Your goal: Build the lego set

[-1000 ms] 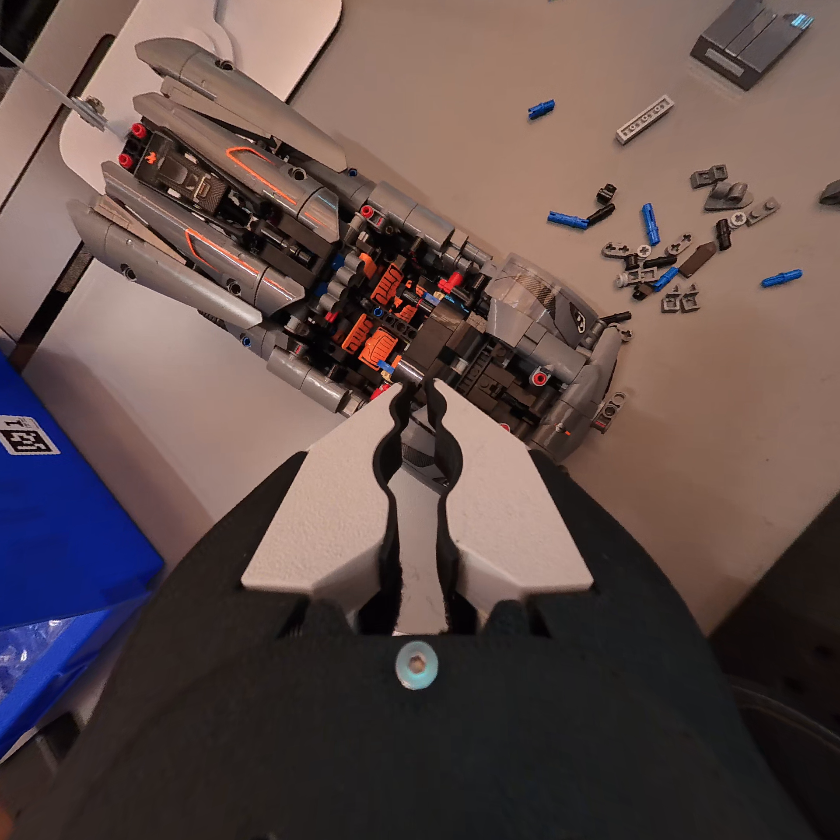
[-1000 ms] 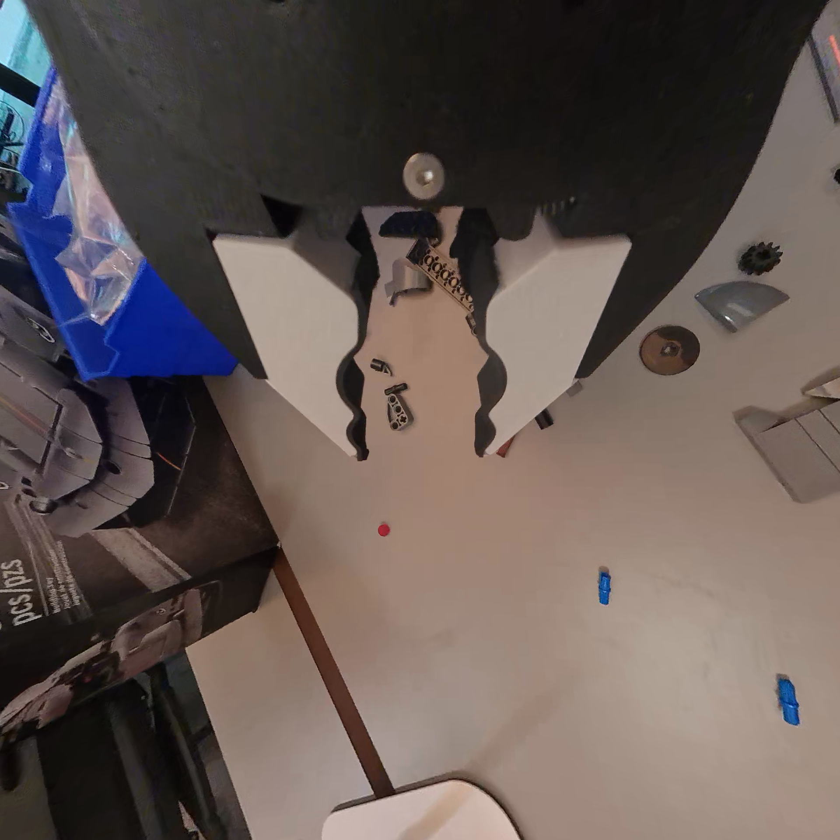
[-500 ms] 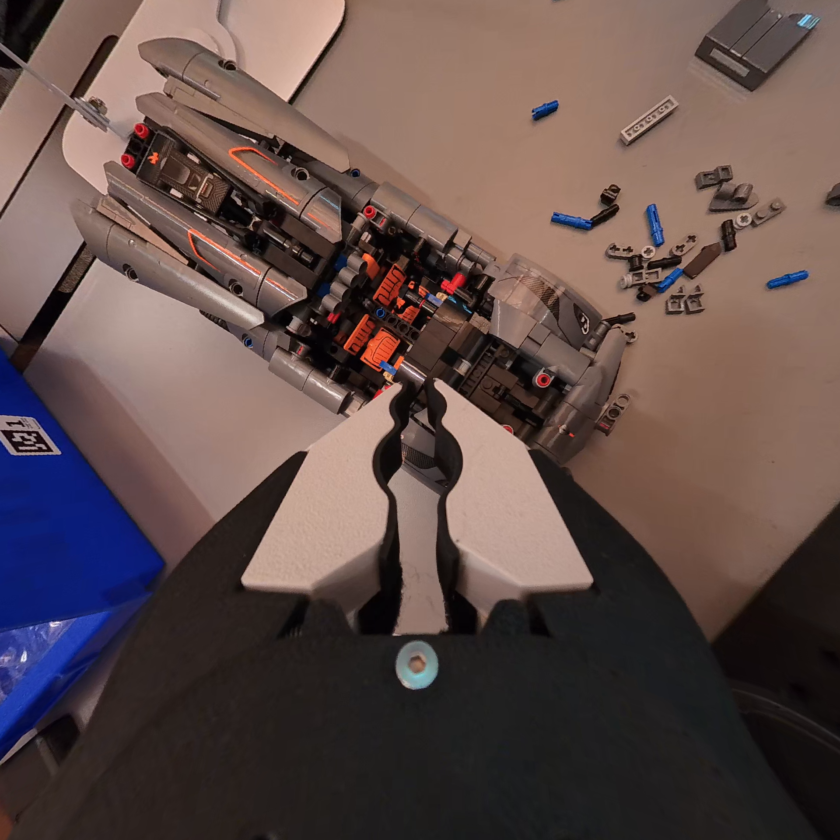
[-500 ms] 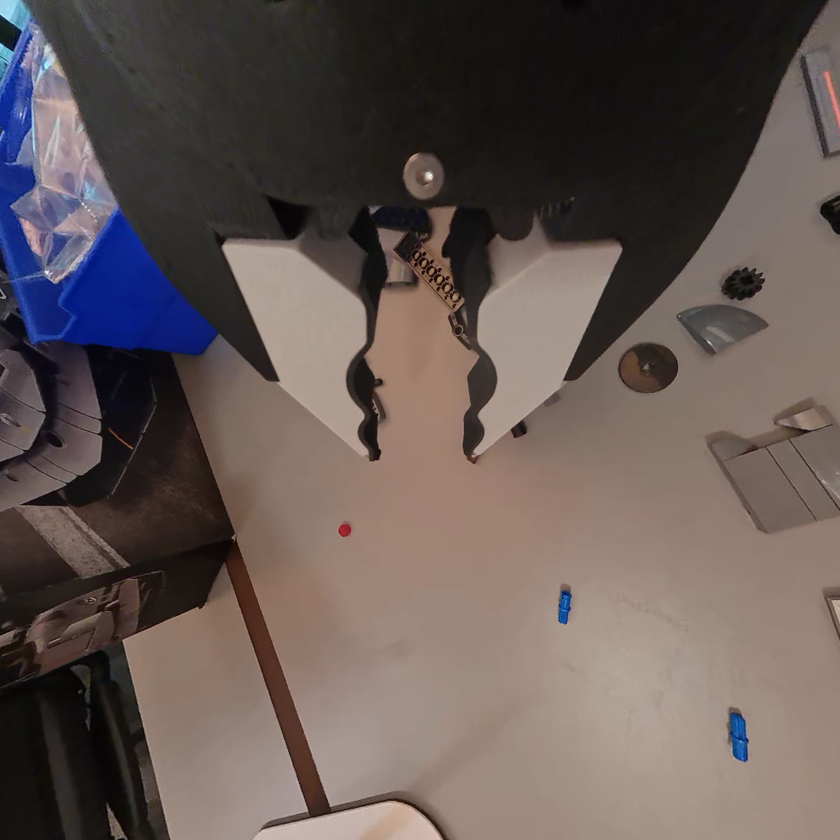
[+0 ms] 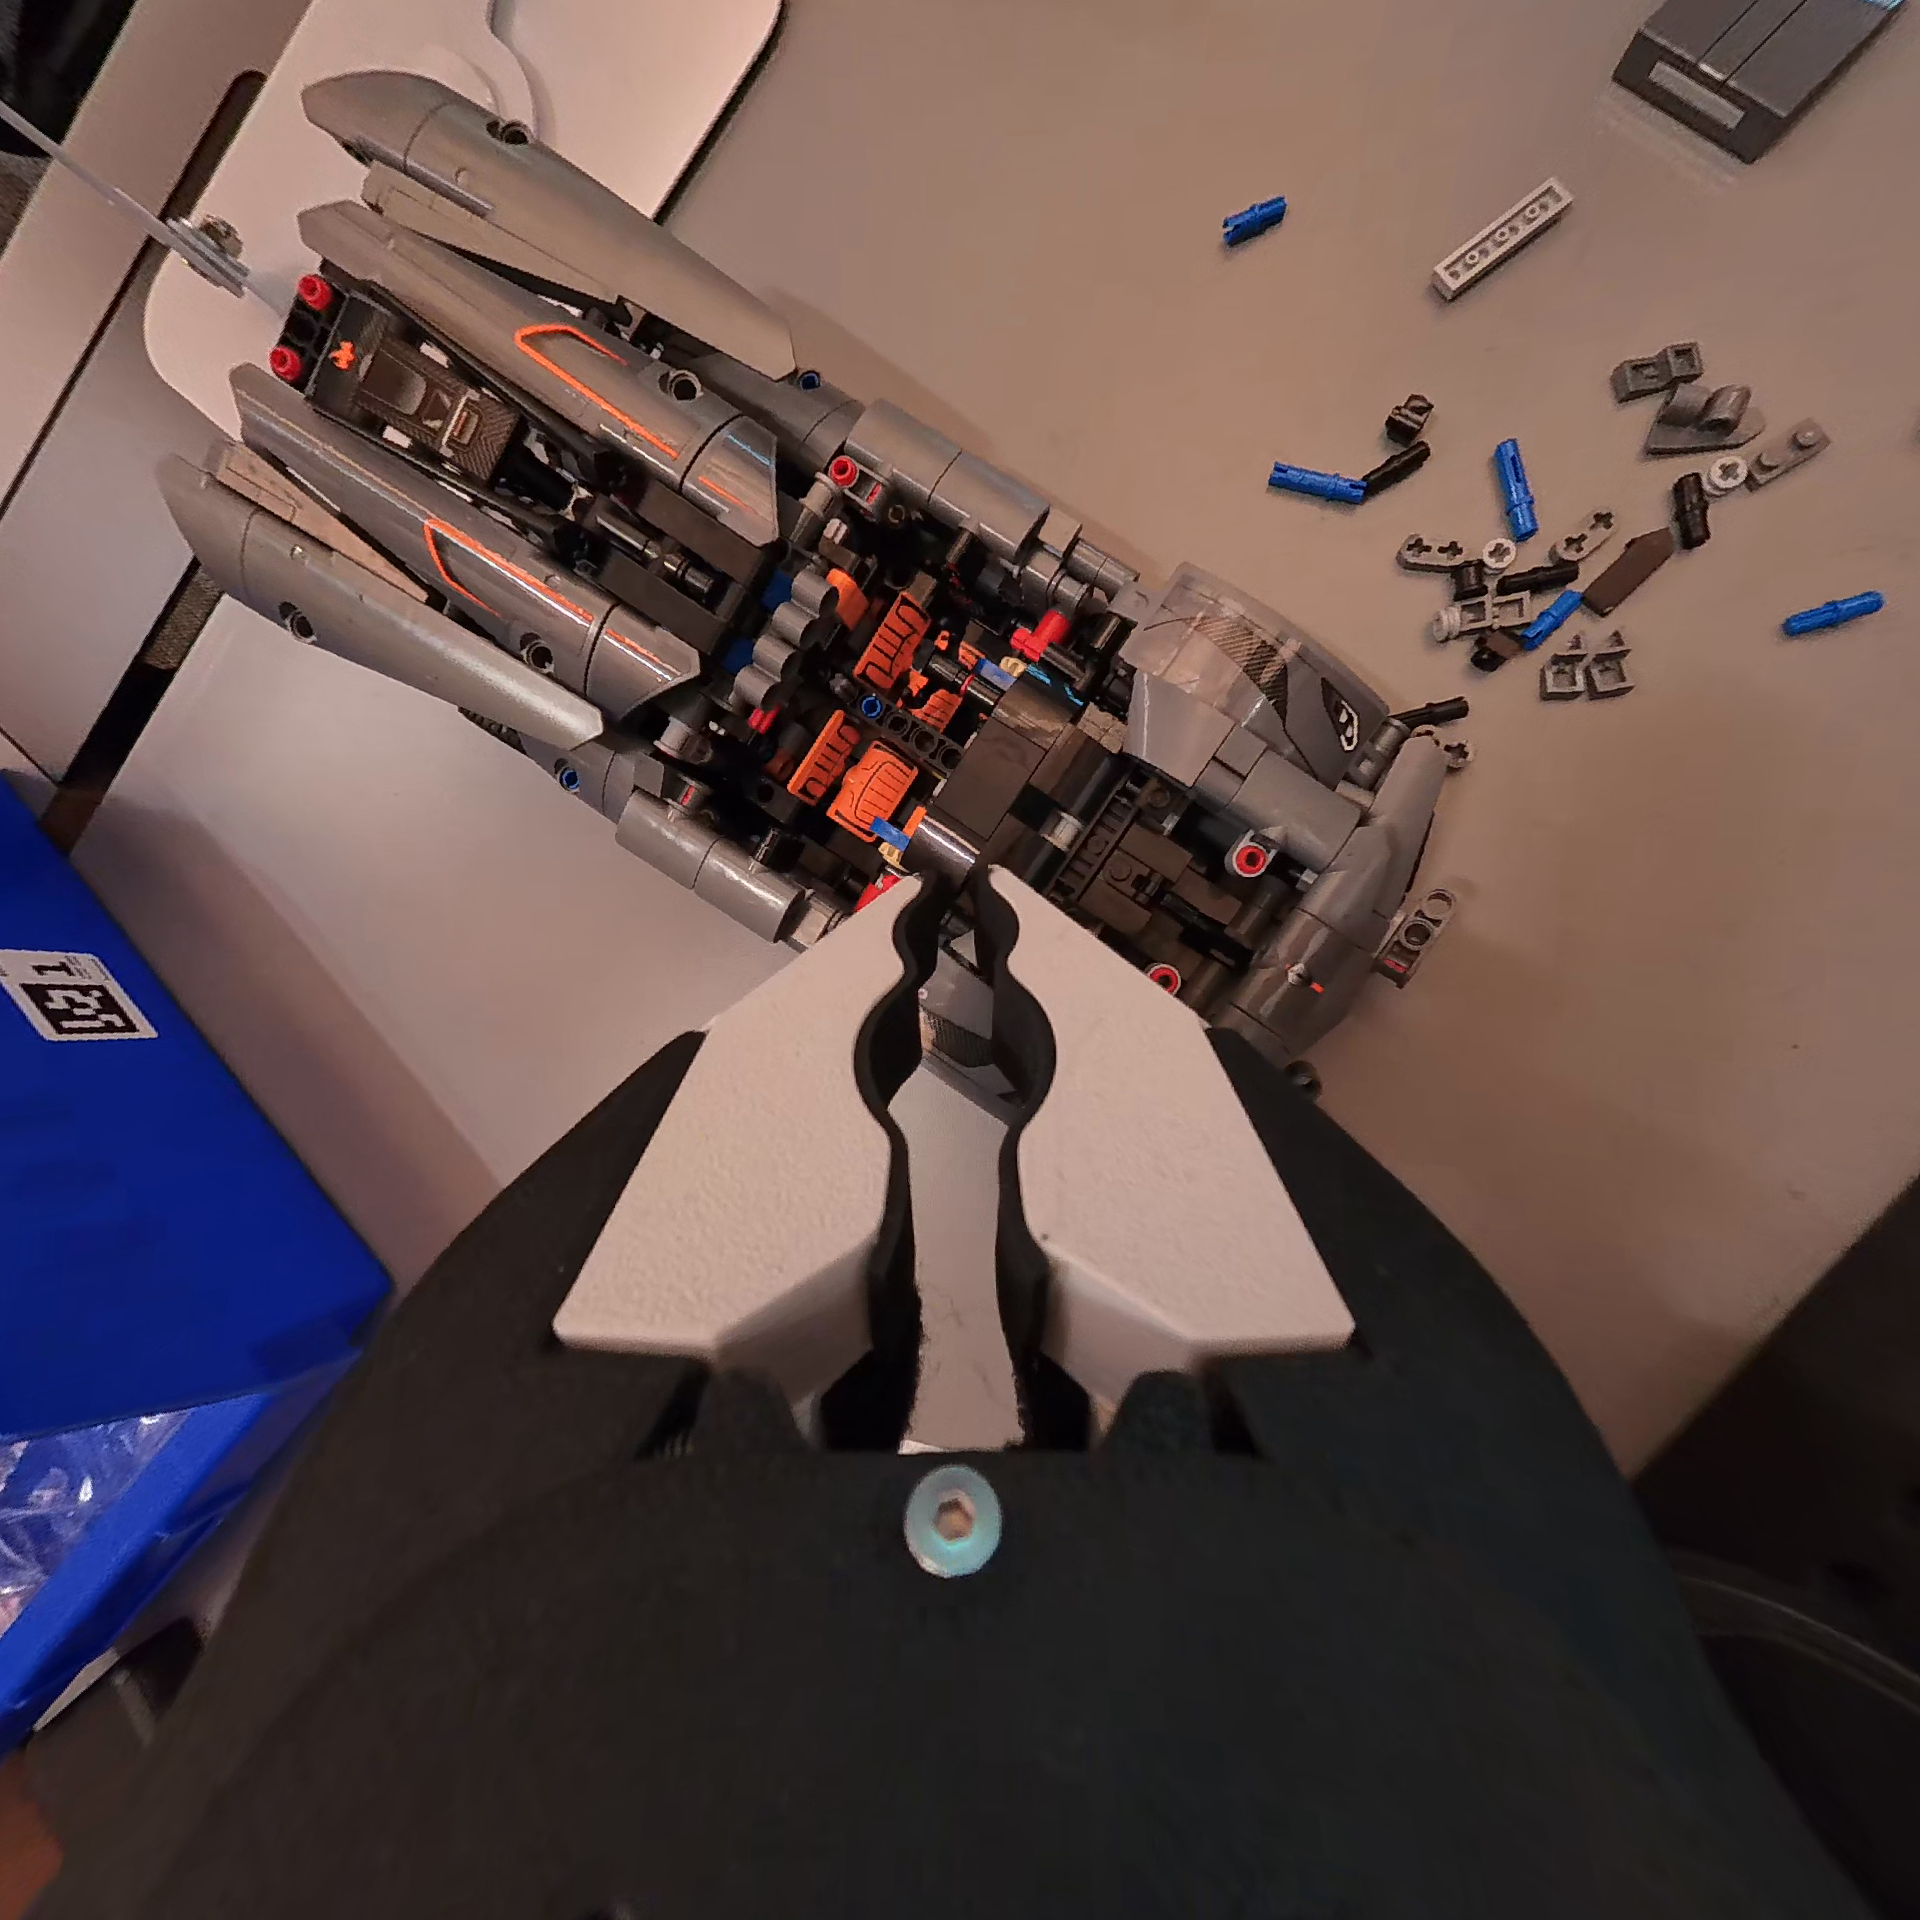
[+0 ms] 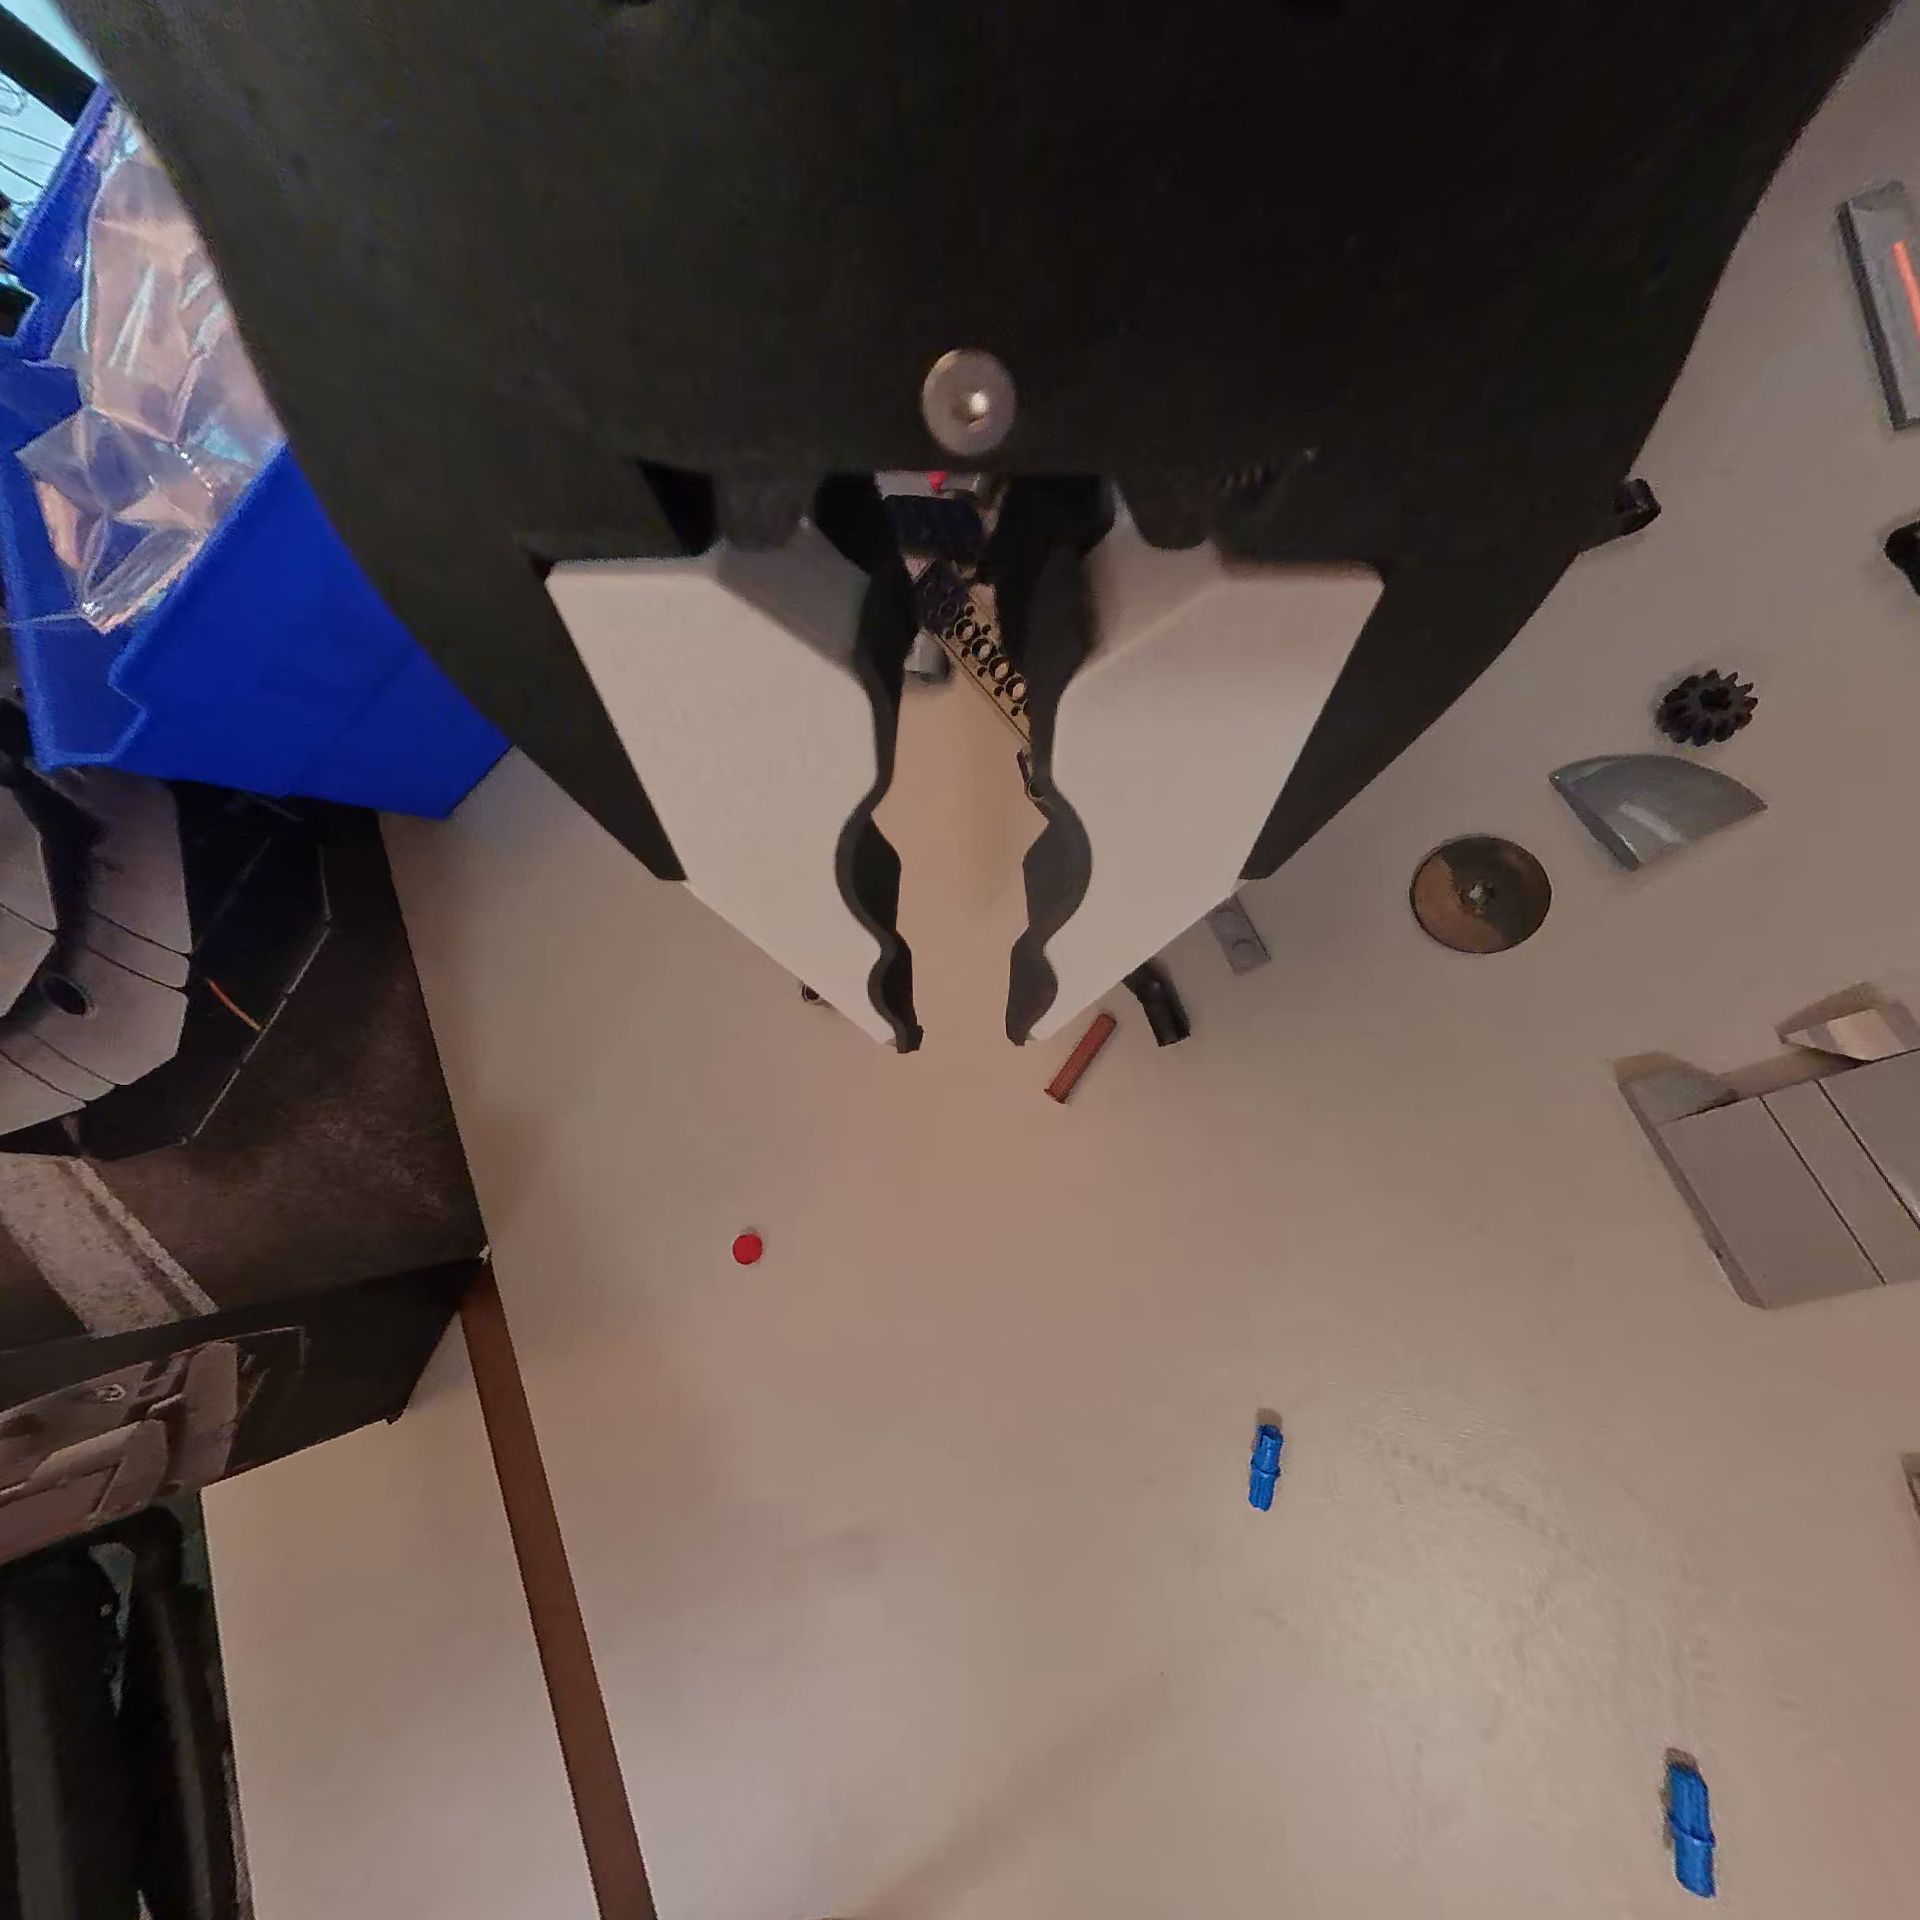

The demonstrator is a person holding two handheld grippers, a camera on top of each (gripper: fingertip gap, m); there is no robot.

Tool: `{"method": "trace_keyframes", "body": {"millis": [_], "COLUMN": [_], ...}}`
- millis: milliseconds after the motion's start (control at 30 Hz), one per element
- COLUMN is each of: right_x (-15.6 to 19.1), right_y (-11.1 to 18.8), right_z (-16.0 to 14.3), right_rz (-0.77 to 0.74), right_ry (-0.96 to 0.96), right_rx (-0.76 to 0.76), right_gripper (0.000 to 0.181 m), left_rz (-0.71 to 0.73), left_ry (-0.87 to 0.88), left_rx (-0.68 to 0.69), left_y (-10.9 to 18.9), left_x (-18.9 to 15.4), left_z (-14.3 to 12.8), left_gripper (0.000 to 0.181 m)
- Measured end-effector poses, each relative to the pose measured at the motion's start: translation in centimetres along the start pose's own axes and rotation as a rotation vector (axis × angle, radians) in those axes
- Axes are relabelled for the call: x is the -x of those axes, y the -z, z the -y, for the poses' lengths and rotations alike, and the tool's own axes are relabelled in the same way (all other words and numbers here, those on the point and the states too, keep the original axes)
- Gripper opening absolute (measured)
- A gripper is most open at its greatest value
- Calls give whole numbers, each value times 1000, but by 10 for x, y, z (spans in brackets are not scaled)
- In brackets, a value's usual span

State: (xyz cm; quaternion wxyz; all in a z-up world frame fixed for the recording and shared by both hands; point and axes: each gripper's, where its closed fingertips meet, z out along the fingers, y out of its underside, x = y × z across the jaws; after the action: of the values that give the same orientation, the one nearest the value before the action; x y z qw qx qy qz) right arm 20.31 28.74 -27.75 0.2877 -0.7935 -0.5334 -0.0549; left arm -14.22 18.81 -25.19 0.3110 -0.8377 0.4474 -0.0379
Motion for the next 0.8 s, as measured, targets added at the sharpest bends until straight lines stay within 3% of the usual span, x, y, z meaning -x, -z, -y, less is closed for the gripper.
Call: {"method": "trace_keyframes", "body": {"millis": [800], "right_x": [-4], "right_y": [1], "right_z": [4], "right_rz": [-32], "right_ry": [-3], "right_rx": [-13], "right_gripper": [23], "left_rz": [10], "left_ry": [-4], "left_rx": [4], "left_y": [0], "left_x": [2], "left_z": [-1], "left_gripper": [3]}}
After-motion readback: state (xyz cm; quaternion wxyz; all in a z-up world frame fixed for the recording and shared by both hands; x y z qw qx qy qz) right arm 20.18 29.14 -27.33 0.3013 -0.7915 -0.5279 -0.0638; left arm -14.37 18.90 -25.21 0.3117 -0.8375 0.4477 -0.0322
